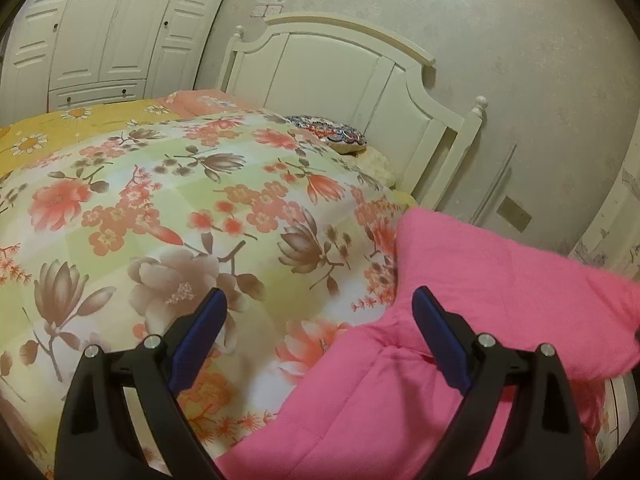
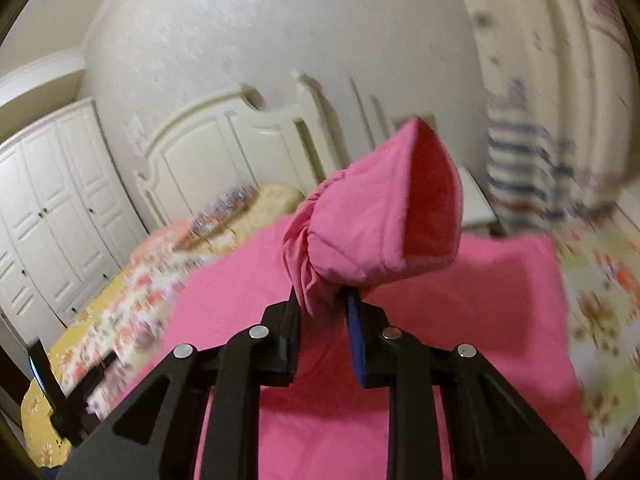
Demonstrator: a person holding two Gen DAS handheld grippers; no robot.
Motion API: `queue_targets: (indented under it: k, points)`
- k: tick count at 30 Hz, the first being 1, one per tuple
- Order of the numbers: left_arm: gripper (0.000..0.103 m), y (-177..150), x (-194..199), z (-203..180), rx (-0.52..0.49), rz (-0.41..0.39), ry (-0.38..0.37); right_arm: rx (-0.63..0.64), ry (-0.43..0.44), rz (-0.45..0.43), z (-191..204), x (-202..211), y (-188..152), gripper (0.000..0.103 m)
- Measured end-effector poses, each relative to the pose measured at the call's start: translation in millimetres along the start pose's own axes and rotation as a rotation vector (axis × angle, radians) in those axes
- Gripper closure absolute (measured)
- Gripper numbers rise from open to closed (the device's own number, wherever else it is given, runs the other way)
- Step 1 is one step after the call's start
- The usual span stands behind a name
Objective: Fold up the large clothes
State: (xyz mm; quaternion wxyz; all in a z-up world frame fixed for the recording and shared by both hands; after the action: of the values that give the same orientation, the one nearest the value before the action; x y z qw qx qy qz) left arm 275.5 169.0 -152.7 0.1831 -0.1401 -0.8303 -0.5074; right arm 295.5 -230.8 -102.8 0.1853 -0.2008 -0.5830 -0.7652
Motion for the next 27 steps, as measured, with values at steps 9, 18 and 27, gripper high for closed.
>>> queue_targets:
  k: [9,18,27]
  points:
    - [0.01,-4,-5,0,-0.004,0.023,0.008,-0.152,-0.057,0.233,-58,-30,-64,0.037]
    - [0.01,-6,-9,-1,-0.007,0.043,0.008,0.189,-0.271,-0.102,-8,28,-18,0.034]
    - [0.01,-8,-10,-2,-0.006,0.051,0.005,0.404,-0.317,0.229,7,-95,-68,0.028]
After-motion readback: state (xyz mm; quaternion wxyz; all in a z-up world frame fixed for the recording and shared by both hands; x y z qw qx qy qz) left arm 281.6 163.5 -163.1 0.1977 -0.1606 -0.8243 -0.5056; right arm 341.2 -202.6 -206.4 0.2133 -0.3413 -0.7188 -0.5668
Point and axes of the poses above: each gripper's, at about its wrist camera, not at the fingertips, and x roughly against the way its jaws point, z to its left, y to its top, the point moved 6 cm from there along -x, roughly the way its jaws point, and after that the axes turned 11 degrees about -y, right-handed, at the moved point
